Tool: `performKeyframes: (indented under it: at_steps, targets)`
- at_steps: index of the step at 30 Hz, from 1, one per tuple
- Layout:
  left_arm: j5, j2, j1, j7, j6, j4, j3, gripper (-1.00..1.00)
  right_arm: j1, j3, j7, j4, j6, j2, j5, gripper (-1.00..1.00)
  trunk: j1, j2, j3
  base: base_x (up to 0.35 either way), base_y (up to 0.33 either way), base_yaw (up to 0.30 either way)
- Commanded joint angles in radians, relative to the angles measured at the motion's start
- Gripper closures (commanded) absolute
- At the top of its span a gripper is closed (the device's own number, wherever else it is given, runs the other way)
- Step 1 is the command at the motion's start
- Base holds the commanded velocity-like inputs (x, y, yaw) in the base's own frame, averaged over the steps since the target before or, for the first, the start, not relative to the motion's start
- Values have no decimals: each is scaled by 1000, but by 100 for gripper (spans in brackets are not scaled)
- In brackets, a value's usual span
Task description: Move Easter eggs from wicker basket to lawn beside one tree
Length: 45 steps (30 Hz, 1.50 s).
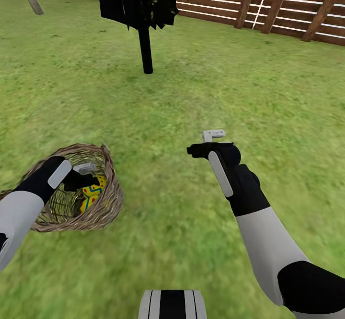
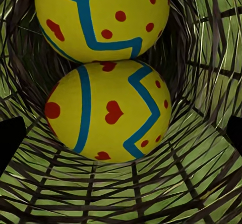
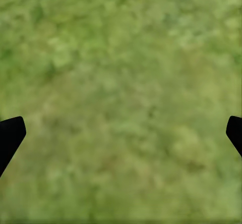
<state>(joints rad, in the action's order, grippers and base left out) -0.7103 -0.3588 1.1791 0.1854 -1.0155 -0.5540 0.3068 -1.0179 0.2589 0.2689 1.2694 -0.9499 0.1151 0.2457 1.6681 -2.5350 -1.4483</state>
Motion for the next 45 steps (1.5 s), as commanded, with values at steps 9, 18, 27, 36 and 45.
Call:
performKeyframes:
  at_steps: [9, 18, 27, 36, 45]
  targets:
    - [-9, -3, 1, -30, -1, -3, 8, -100, -1, 2, 10, 1, -3, 0, 10, -100, 2, -1, -20, 0, 0, 0]
    - [-8, -16, 1, -45, -1, -1, 6, -100, -1, 3, 10, 1, -3, 1, 11, -100, 5, -3, -43, 0, 0, 0]
    - [-4, -44, 1, -78, 1, -1, 6, -100, -1, 3, 10, 0, -3, 2, 11, -100, 5, -3, -43, 0, 0, 0]
    - [-3, -78, 1, -149, 1, -1, 6, -100, -1, 3, 10, 0, -4, 2, 12, -100, 6, -4, -55, 0, 0, 0]
    - [-3, -86, -2, -176, 23, 1, 7, -100, 0, 3, 10, 1, -4, 2, 12, -100, 7, -4, -63, 0, 0, 0]
